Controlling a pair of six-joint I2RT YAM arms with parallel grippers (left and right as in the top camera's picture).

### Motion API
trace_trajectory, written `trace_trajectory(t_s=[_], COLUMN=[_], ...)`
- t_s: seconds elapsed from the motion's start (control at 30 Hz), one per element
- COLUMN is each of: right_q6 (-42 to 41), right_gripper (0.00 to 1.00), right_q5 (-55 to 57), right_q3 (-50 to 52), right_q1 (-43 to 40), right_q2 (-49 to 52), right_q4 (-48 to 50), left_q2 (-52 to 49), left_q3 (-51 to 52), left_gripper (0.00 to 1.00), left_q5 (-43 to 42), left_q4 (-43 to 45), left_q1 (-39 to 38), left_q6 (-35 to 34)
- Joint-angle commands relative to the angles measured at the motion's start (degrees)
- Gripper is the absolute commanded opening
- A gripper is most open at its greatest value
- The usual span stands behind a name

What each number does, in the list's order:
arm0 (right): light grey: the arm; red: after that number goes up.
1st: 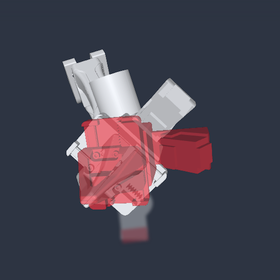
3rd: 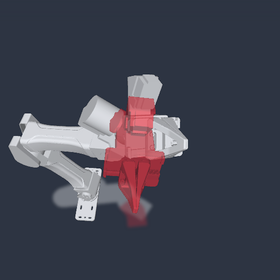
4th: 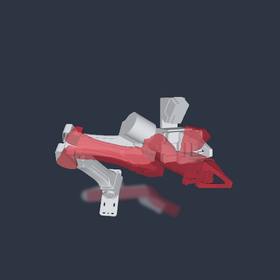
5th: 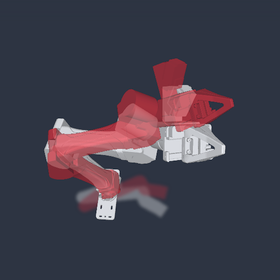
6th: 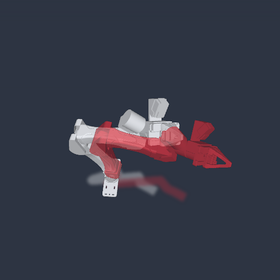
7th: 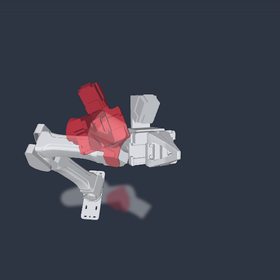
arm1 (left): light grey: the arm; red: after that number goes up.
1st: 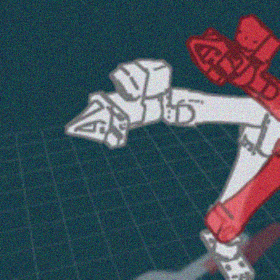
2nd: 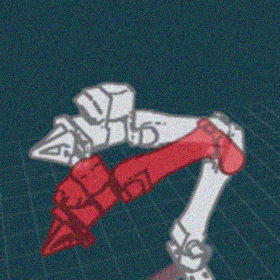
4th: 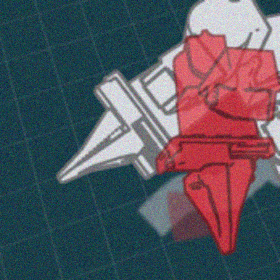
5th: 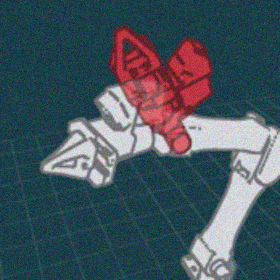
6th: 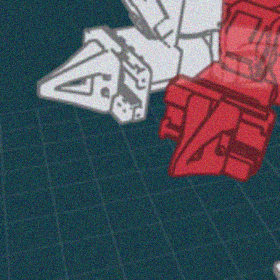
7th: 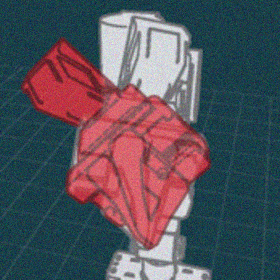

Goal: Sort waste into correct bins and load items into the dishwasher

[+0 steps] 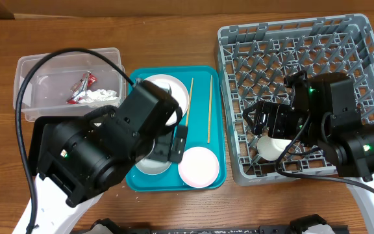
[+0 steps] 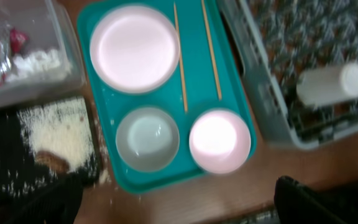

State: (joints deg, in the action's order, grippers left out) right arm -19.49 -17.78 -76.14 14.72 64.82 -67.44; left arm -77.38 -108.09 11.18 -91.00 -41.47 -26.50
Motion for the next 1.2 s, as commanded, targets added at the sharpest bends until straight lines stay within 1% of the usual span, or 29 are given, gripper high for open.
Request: trace_trajectory(t_s=[0.0, 0.1, 0.17, 0.2, 0.27, 0.37, 0.47, 0.53, 0.67, 0.8, 1.03, 1.17], right_q6=[-0.02, -0.02, -0.02, -0.02, -0.02, 0.0, 0.0, 0.0, 0.0, -0.02, -0.02, 0.0], right_gripper=[1.0, 1.0, 1.0, 1.0, 1.0, 1.0, 1.0, 1.0, 1.0, 1.0, 1.0, 1.0], right_q5=[-0.31, -0.31, -0.31, -0.31, -0.31, -0.31, -0.31, -0.31, -0.31, -0.31, -0.31, -0.31], right_q3=[-1.09, -1.09, -1.09, -1.09, -1.09, -1.09, -1.09, -1.09, -1.09, -1.09, -1.09, -1.09], right_q1=[0.22, 0.22, 0.22, 0.22, 0.22, 0.22, 0.22, 0.22, 0.22, 0.22, 0.22, 0.22], right_q2=[-0.42, -0.42, -0.42, -0.42, -0.42, -0.42, -0.42, -0.42, -0.42, -0.42, -0.42, -0.42], right_q4=[0.28, 0.28, 0.28, 0.28, 0.28, 0.28, 0.28, 0.28, 0.28, 0.28, 0.28, 0.28], left_q2=[2.69, 6.71, 10.36, 12.81, 16.57, 24.76, 32.83, 39.69, 49.88, 59.06, 71.89, 77.4], left_q3=[1.62, 5.33, 9.31, 12.39, 16.85, 26.29, 35.39, 43.25, 54.45, 64.63, 81.94, 89.77], left_gripper=[1.0, 1.0, 1.0, 1.0, 1.0, 1.0, 1.0, 1.0, 1.0, 1.0, 1.0, 1.0], left_q5=[4.72, -2.8, -8.24, -10.25, -11.37, -11.43, -11.43, -11.47, -11.45, -11.56, -13.03, -13.92], left_q4=[7.74, 17.81, 23.1, 25.92, 28.96, 33.83, 37.64, 40.87, 46.36, 53.24, 66.77, 71.19], left_q1=[2.95, 9.05, 13.75, 16.63, 20.39, 26.4, 30.64, 33.53, 36.06, 37.0, 37.51, 37.48], left_q6=[9.86, 19.93, 23.85, 24.44, 24.41, 24.39, 24.39, 24.3, 23.71, 23.69, 22.82, 22.49])
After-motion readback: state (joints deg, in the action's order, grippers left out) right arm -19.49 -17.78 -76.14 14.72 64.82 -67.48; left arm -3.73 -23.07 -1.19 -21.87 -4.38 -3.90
